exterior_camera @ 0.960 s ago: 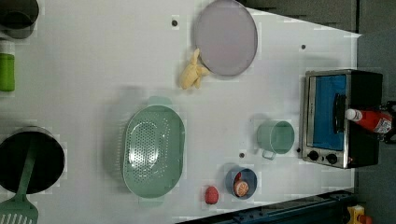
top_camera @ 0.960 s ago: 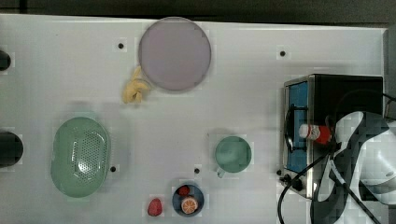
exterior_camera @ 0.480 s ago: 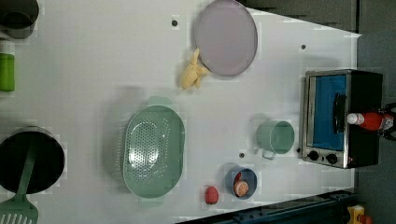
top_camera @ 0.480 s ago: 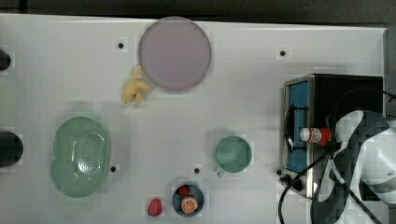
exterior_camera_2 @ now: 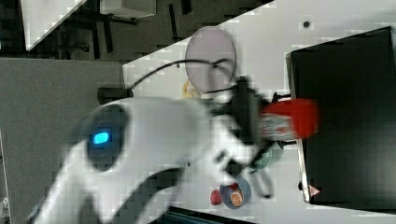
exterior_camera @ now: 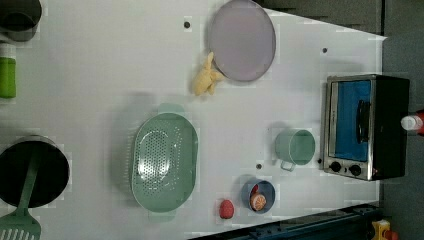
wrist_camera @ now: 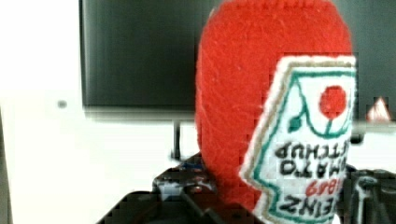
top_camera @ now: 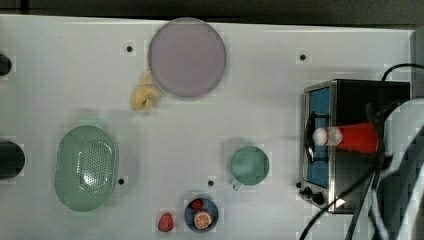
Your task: Pick Ketchup from oven and place it on table.
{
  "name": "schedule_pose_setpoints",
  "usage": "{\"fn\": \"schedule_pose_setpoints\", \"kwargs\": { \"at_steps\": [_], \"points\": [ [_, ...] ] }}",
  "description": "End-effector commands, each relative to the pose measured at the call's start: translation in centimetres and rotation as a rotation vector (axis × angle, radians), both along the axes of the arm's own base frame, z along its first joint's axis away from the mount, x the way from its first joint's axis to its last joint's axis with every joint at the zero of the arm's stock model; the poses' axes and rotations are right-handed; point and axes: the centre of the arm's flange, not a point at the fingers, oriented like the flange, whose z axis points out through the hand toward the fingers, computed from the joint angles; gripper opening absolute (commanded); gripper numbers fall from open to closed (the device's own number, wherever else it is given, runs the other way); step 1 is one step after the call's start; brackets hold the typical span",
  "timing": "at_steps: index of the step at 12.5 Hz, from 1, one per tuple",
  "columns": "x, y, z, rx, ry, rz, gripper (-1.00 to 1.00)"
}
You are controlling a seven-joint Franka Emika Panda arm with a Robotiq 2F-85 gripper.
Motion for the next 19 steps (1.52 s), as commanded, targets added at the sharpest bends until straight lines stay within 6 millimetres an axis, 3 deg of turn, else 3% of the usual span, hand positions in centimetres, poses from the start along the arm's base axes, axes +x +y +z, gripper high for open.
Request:
{"fn": "schedule_pose_setpoints", "kwargs": {
  "at_steps": [1,3,6,8,9,10,13,17,19],
  "points": [
    [5.5,12.5,5.3,0.012,-0.075,0.27,0.26],
    [8.3,20.9,3.6,0.035,-0.053,0.421,0.26],
    [9.6,27.2,-0.8,-0.015,0.004,0.557,0.26],
    [9.6,28.7,-4.2,-0.092,0.029,0.625,0.26],
    [9.0,29.4,-7.2,-0.099,0.025,0.642,0.26],
    [7.5,29.4,-11.7,-0.095,0.032,0.644,0.26],
    [5.3,30.0,-19.3,-0.112,0.006,0.657,0.26],
    [4.2,31.7,-26.3,-0.07,0.036,0.632,0.26],
    [4.4,32.2,-28.3,-0.072,0.014,0.626,0.27]
  ]
}}
